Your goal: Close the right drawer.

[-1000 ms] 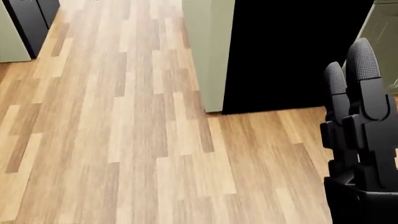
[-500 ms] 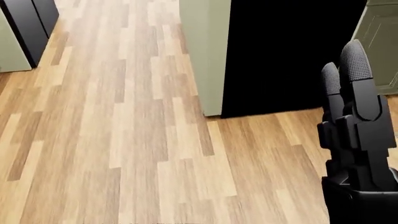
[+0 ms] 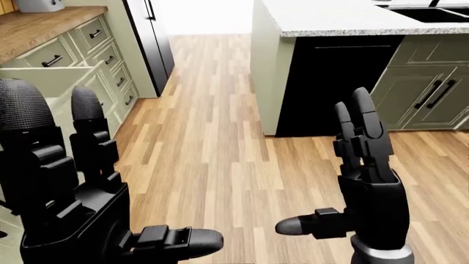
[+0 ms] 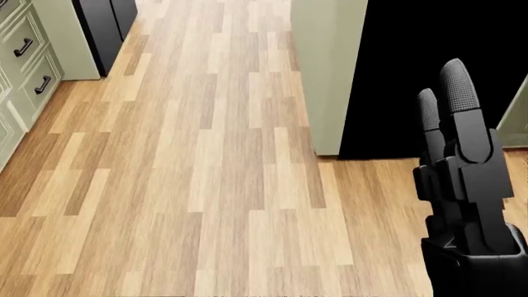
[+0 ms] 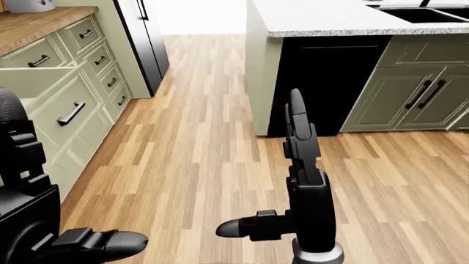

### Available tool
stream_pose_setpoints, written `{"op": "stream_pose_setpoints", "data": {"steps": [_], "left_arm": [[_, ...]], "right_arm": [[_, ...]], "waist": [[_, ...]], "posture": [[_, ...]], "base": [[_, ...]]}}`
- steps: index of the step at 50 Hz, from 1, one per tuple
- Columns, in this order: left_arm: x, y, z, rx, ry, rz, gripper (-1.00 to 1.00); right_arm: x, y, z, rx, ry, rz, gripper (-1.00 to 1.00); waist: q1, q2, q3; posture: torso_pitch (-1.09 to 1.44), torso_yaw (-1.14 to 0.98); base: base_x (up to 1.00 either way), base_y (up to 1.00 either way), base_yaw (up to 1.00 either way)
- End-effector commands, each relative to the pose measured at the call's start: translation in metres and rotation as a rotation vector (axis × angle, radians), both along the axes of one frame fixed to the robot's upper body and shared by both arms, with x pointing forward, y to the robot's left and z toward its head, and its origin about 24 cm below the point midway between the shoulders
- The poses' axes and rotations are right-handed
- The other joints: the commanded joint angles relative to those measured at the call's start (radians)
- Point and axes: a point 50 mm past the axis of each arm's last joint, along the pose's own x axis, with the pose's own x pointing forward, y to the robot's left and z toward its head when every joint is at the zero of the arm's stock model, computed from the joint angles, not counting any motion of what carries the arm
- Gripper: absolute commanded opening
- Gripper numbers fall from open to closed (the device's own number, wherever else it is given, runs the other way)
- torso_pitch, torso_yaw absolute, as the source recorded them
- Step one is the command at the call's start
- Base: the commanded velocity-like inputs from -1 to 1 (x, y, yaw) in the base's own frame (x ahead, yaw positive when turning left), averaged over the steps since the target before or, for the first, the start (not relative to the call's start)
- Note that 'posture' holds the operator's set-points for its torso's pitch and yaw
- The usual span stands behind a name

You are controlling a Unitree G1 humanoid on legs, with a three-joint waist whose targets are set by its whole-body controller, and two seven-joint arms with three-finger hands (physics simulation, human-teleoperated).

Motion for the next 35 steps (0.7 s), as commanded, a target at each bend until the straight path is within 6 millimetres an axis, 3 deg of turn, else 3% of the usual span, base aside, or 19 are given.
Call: {"op": "stream_pose_setpoints", "data": {"steps": [1, 4, 9, 12, 13, 14, 15, 16, 17, 19, 28, 30, 31, 33, 35], "left_arm": [[-0.0064, 0.0009, 0.0072, 0.005, -0.055, 0.007, 1.00], [-0.0062, 0.0008, 0.0069, 0.005, -0.055, 0.006, 1.00], [-0.0064, 0.0007, 0.0069, 0.006, -0.054, 0.006, 1.00], [-0.0067, 0.0009, 0.0073, 0.005, -0.054, 0.007, 1.00], [-0.0067, 0.0011, 0.0074, 0.004, -0.053, 0.008, 1.00], [-0.0067, 0.0011, 0.0076, 0.004, -0.053, 0.009, 1.00], [-0.0067, 0.0011, 0.0075, 0.004, -0.052, 0.009, 1.00], [-0.0063, 0.0011, 0.0074, 0.003, -0.049, 0.010, 1.00], [-0.0066, 0.0013, 0.0079, 0.003, -0.051, 0.012, 1.00], [-0.0064, 0.0010, 0.0076, 0.003, -0.048, 0.010, 1.00], [-0.0063, 0.0008, 0.0066, 0.006, -0.051, 0.004, 1.00], [-0.0063, 0.0007, 0.0063, 0.006, -0.050, 0.004, 1.00], [-0.0060, 0.0006, 0.0060, 0.007, -0.049, 0.003, 1.00], [-0.0061, 0.0006, 0.0062, 0.007, -0.051, 0.004, 1.00], [-0.0066, 0.0006, 0.0065, 0.006, -0.053, 0.005, 1.00]], "right_arm": [[-0.0051, 0.0009, 0.0100, 0.016, -0.063, 0.009, 1.00], [-0.0048, 0.0013, 0.0092, 0.014, -0.060, 0.008, 1.00], [-0.0049, 0.0015, 0.0095, 0.014, -0.061, 0.007, 1.00], [-0.0045, 0.0014, 0.0091, 0.014, -0.058, 0.009, 1.00], [-0.0046, 0.0015, 0.0093, 0.014, -0.058, 0.010, 1.00], [-0.0046, 0.0016, 0.0093, 0.014, -0.057, 0.011, 1.00], [-0.0048, 0.0016, 0.0096, 0.018, -0.057, 0.014, 1.00], [-0.0048, 0.0018, 0.0095, 0.016, -0.056, 0.015, 1.00], [-0.0049, 0.0024, 0.0095, 0.013, -0.054, 0.017, 1.00], [-0.0051, 0.0033, 0.0094, 0.013, -0.053, 0.022, 1.00], [-0.0032, 0.0034, 0.0074, 0.011, -0.045, 0.022, 1.00], [-0.0032, 0.0031, 0.0075, 0.011, -0.045, 0.022, 1.00], [-0.0027, 0.0033, 0.0066, 0.011, -0.042, 0.025, 1.00], [-0.0028, 0.0036, 0.0065, 0.010, -0.041, 0.027, 1.00], [-0.0028, 0.0035, 0.0064, 0.009, -0.040, 0.025, 1.00]], "waist": [[0.005, -0.016, -0.012], [0.003, -0.013, -0.022], [0.004, 0.016, -0.007], [-0.001, 0.060, -0.010], [-0.002, 0.088, -0.017], [0.000, 0.134, -0.033], [0.004, 0.119, -0.034], [0.008, 0.099, -0.010], [0.009, 0.095, -0.005], [0.009, 0.072, -0.014], [0.008, 0.006, -0.007], [0.005, -0.032, -0.020], [-0.013, 0.002, -0.011], [-0.005, -0.016, -0.015], [-0.004, -0.017, -0.028]], "posture": [[0.00, 0.00], [0.00, 0.00], [0.00, 0.00], [0.00, 0.00], [0.00, 0.00], [0.00, 0.00], [0.00, 0.00], [0.00, 0.00], [0.00, 0.00], [0.00, 0.00], [0.00, 0.00], [0.00, 0.00], [0.00, 0.00], [0.00, 0.00], [0.00, 0.00]], "base": [[0.00, 0.25, 0.00], [0.00, 0.25, 0.00], [0.00, 0.37, 0.00], [0.00, 0.43, 0.00], [0.00, 0.44, 0.00], [0.00, 0.44, 0.00], [0.00, 0.44, 0.00], [0.00, 0.44, 0.00], [0.00, 0.45, 0.00], [0.00, 0.43, 0.00], [0.00, 0.43, 0.00], [0.00, 0.43, 0.00], [0.00, 0.44, 0.00], [0.00, 0.44, 0.00], [0.00, 0.43, 0.00]]}}
